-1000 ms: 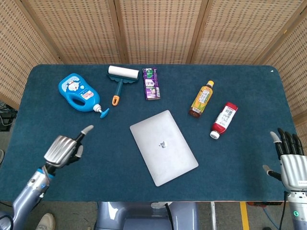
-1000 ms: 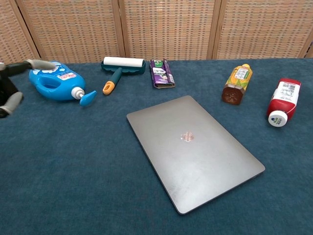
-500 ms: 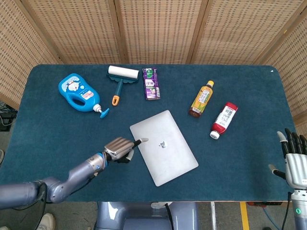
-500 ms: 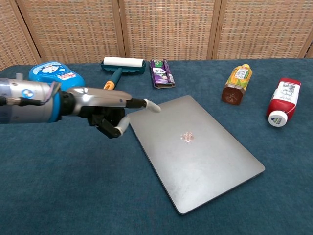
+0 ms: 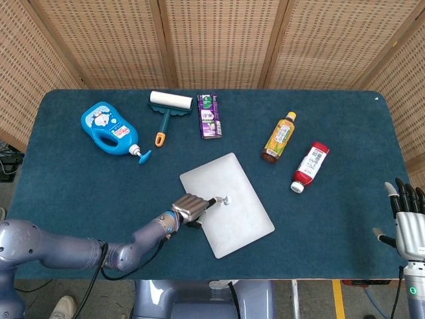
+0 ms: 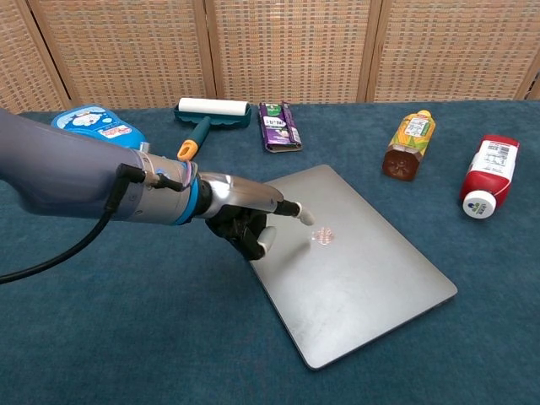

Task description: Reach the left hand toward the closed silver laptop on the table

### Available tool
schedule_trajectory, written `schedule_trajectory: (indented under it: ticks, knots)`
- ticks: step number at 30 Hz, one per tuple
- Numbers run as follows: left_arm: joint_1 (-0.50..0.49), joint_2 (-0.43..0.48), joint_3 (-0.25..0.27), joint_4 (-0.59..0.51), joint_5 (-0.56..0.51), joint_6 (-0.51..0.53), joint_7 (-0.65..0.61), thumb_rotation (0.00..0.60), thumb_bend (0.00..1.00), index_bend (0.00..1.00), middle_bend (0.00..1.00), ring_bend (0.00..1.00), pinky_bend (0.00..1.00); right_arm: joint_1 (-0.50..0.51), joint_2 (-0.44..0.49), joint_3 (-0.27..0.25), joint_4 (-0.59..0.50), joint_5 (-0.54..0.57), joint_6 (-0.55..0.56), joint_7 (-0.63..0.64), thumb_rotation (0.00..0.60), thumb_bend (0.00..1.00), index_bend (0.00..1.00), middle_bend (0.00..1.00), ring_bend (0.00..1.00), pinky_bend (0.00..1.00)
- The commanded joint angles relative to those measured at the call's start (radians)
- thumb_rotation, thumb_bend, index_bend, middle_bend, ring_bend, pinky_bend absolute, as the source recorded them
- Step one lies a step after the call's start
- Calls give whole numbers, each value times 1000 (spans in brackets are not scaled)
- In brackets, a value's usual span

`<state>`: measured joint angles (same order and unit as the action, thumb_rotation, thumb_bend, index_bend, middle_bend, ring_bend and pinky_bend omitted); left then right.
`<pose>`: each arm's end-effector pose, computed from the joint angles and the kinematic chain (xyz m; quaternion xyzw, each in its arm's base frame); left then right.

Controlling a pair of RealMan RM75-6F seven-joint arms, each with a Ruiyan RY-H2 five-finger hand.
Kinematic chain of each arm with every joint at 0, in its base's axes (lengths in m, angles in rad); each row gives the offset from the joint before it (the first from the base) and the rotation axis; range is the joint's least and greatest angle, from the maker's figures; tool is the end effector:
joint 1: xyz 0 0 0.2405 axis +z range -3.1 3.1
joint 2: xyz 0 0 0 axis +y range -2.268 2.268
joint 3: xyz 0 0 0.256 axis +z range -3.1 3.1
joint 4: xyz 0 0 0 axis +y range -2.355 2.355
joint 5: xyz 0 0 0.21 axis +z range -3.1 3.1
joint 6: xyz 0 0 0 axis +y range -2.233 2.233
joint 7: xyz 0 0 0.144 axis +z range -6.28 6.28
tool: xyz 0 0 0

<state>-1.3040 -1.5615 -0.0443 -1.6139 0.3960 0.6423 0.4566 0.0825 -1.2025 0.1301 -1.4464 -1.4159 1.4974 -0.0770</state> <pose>-0.0395 0.3256 -0.0831 -0.8340 -0.4565 -0.2008 0.2361 -0.3403 -0.1974 0.1677 0.5684 -0.3362 0.3543 0.6621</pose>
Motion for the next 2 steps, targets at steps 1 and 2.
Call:
schedule_trajectory:
  ticks: [1, 2]
  knots:
    - [-55, -25, 27, -5, -84, 63, 43, 600, 1000, 0, 958, 950, 1000, 0, 0, -1, 1, 2, -3, 1, 600, 0, 0, 0, 0, 0]
    - [-58, -27, 28, -6, -89, 68, 45, 600, 1000, 0, 958, 950, 1000, 0, 0, -1, 1, 2, -3, 1, 600, 0, 0, 0, 0, 0]
